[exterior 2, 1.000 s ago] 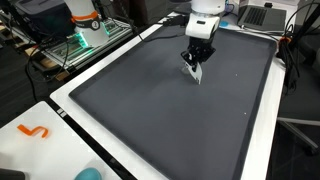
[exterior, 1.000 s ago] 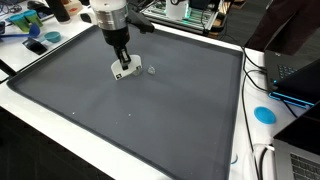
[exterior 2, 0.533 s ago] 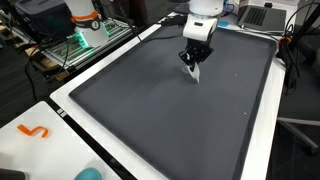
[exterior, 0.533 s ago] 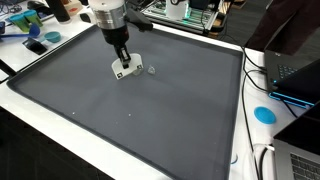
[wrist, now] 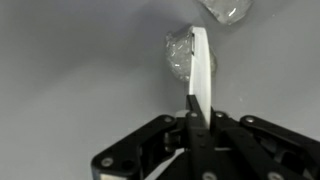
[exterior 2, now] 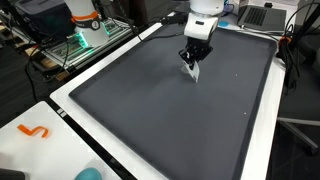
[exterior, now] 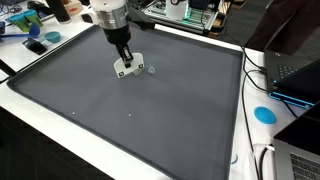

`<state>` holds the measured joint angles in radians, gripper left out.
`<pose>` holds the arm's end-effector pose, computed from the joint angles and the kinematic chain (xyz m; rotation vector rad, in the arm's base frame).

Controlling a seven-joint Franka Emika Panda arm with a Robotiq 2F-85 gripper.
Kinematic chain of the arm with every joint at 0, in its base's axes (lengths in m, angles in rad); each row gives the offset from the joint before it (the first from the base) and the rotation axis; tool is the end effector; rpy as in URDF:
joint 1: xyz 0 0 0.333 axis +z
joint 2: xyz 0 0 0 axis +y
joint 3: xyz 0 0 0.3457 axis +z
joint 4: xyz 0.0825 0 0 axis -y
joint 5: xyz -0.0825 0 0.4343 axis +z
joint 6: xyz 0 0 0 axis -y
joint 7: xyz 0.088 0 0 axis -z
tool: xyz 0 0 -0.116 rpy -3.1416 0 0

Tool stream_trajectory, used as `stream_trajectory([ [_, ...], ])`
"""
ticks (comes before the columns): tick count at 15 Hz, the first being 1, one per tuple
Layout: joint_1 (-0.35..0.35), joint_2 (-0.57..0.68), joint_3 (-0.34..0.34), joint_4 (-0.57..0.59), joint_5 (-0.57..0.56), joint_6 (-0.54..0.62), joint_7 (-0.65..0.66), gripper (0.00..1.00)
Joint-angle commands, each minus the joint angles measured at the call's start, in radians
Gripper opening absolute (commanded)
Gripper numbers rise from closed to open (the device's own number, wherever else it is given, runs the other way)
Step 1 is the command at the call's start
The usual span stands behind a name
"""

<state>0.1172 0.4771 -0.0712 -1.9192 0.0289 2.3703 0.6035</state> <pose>0.6715 0.0331 0.2215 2.9951 -0.8790 -0.0299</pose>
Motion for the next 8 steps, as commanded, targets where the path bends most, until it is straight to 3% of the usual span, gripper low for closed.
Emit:
stream_trajectory([
  [1, 0.003, 0.001, -0.003, 0.001, 0.002, -0.002, -0.002, 0.04],
  [8, 0.007, -0.012, 0.004, -0.031, -0.001, -0.014, -0.016, 0.01],
])
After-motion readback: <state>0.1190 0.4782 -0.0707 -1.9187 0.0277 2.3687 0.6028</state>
